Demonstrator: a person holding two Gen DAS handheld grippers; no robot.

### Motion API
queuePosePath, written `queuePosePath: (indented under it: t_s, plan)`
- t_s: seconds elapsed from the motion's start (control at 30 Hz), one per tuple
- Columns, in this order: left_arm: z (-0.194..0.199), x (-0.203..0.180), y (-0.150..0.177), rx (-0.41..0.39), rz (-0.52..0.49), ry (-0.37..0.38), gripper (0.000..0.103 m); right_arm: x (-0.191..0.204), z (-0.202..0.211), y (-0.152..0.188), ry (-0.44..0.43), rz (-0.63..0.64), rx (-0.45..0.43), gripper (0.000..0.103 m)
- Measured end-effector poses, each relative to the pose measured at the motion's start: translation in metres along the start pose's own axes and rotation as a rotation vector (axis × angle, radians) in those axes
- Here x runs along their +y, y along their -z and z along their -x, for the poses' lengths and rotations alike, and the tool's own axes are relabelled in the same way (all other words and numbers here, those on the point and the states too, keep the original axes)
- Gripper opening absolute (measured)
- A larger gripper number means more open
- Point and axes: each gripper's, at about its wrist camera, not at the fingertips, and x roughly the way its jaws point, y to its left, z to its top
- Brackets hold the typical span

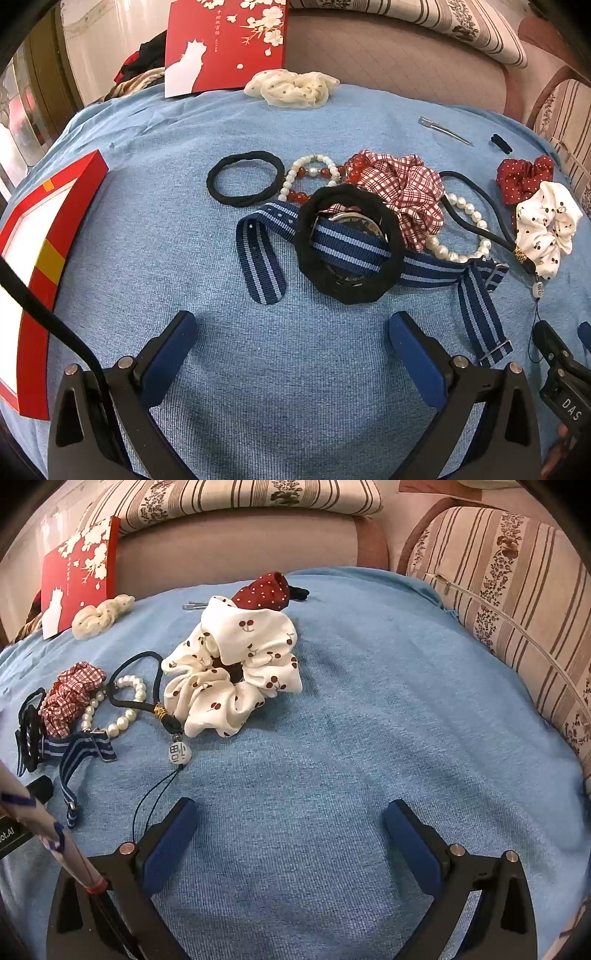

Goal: Organize jewelry

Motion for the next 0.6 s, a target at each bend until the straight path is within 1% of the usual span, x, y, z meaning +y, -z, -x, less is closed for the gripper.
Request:
queuePosePath:
  t_s: [0.03,0.07,0.6]
  plan:
    - [-0.0012,0.0011,-0.0008,0.018,0.008,0.014,0.103,0.0001,-0.0001,0.0001,0.002,0.001,-0.003,0.103]
    - [-0.0009,0.0021,-0.0007,0.015,0.016,0.025,0.103,0.0003,-0.0003,0.0002,0.004,0.002,-0.002,0.103]
    - [-0.0014,0.0019,-0.0001,0.019,0.017,0.026,0.103,0.0013,0.0015,0.0017,0.008,0.002,-0.009,0.103]
